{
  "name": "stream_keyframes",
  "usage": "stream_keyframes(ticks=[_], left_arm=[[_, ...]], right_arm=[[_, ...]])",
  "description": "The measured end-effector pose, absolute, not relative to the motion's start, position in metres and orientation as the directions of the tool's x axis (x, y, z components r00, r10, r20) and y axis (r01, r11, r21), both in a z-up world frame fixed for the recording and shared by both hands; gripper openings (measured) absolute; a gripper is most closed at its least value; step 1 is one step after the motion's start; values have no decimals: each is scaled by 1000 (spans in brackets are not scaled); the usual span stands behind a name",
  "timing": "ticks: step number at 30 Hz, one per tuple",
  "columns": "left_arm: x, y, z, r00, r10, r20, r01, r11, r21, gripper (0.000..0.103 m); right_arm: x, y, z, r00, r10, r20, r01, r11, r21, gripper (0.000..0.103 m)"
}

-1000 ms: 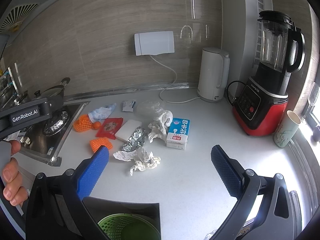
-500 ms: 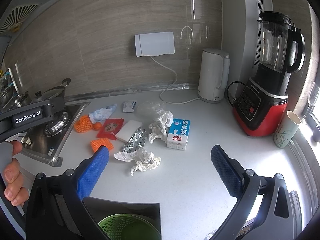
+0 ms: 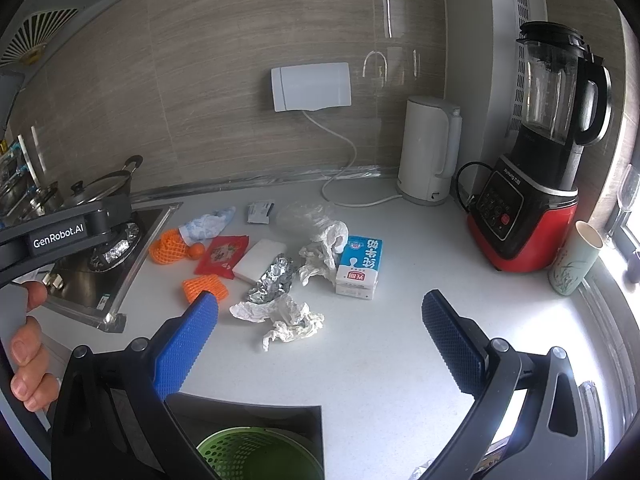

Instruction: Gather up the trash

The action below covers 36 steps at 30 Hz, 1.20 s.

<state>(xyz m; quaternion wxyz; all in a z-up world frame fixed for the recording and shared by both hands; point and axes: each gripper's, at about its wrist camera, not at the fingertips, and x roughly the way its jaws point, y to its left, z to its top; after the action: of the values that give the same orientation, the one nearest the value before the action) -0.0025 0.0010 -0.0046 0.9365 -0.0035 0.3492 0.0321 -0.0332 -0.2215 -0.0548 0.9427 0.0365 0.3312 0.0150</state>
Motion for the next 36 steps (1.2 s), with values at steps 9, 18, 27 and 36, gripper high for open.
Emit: stream_keyframes(ticks=[9, 18, 27, 36], left_arm=[[5, 6, -14, 750, 63, -658, -46, 998, 43, 96], [14, 18, -42, 767, 28, -641, 18, 998, 66, 97], [34, 39, -93, 750, -23, -661, 97, 992, 75, 96], [65, 64, -147, 700, -97, -708, 187, 981, 51, 96]], right_arm=[[-28, -216, -62, 777, 54, -627, -1, 996, 85, 101], [-20, -212, -87, 773, 131, -621, -42, 987, 156, 101], [0, -190, -135, 747, 87, -660, -41, 996, 85, 101], [32, -180, -179, 707, 71, -704, -15, 996, 86, 101]])
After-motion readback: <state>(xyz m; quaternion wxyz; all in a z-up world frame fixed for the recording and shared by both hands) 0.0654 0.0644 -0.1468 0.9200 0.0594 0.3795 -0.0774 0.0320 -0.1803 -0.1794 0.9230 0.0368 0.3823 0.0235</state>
